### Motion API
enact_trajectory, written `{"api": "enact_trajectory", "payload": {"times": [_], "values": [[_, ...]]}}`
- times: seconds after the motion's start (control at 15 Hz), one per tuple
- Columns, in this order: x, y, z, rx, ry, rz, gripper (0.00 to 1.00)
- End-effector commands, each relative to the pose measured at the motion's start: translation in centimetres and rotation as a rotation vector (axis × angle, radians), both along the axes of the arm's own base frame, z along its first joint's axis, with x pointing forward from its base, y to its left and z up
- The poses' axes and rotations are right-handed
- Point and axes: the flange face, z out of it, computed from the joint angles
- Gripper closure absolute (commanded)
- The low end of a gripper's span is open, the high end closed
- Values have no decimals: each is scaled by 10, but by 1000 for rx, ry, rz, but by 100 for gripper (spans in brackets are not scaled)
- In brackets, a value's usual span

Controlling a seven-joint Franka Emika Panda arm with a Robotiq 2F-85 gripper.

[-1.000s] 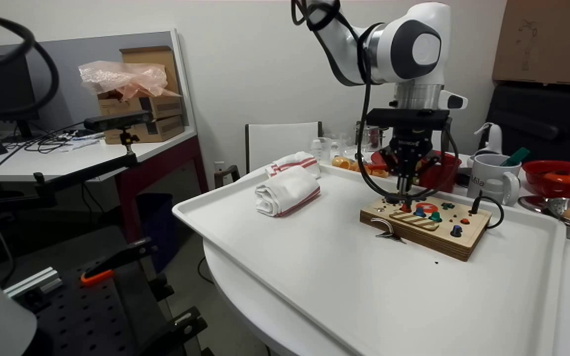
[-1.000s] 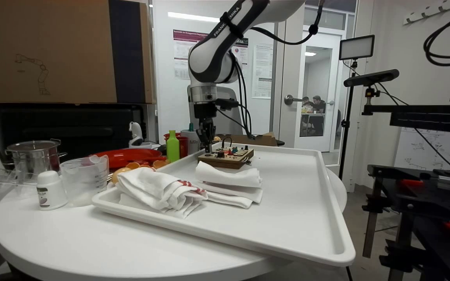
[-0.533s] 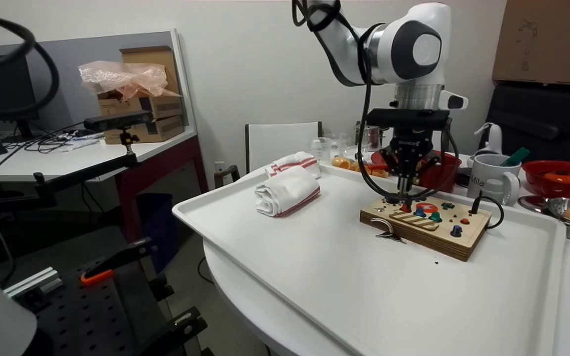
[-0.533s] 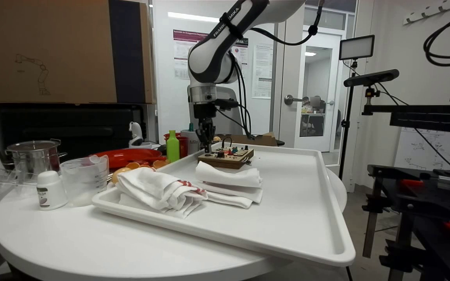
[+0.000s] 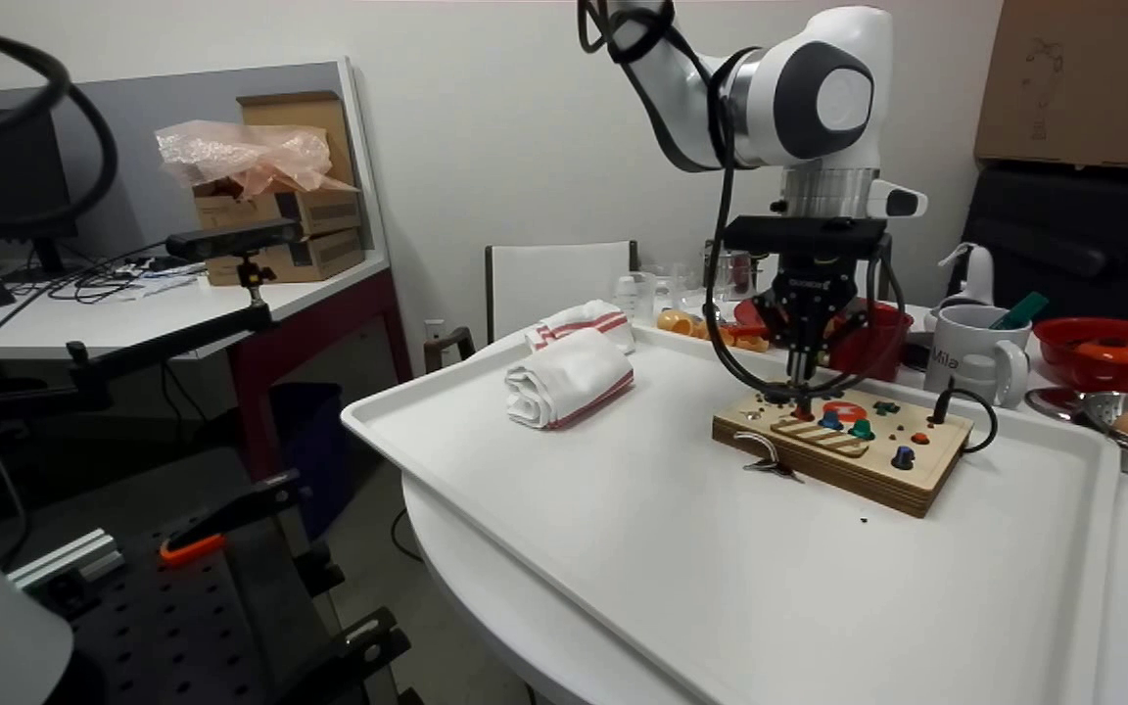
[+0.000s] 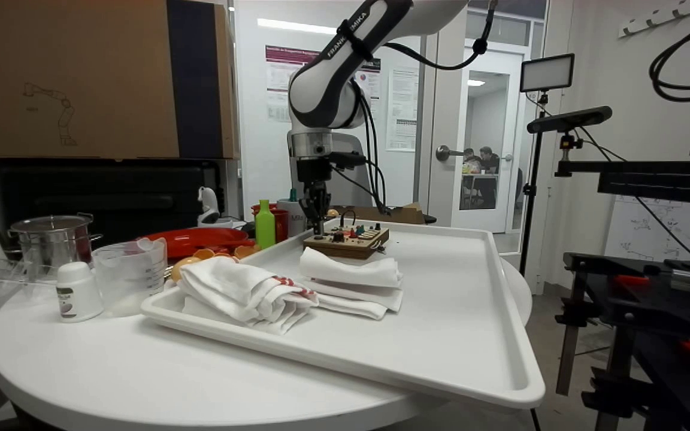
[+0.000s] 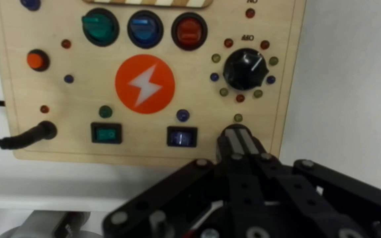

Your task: Switch on the switch on the board

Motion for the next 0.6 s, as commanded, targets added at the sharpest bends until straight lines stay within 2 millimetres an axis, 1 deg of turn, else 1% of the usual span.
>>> {"api": "enact_trajectory", "payload": {"times": [0.0,0.33,0.53], "values": [[-1,1,-13,-4,-32,-32,100],[-3,-1,-17,-4,-60,-65,100],[-4,-4,-12,-5,-75,-78,100]]}}
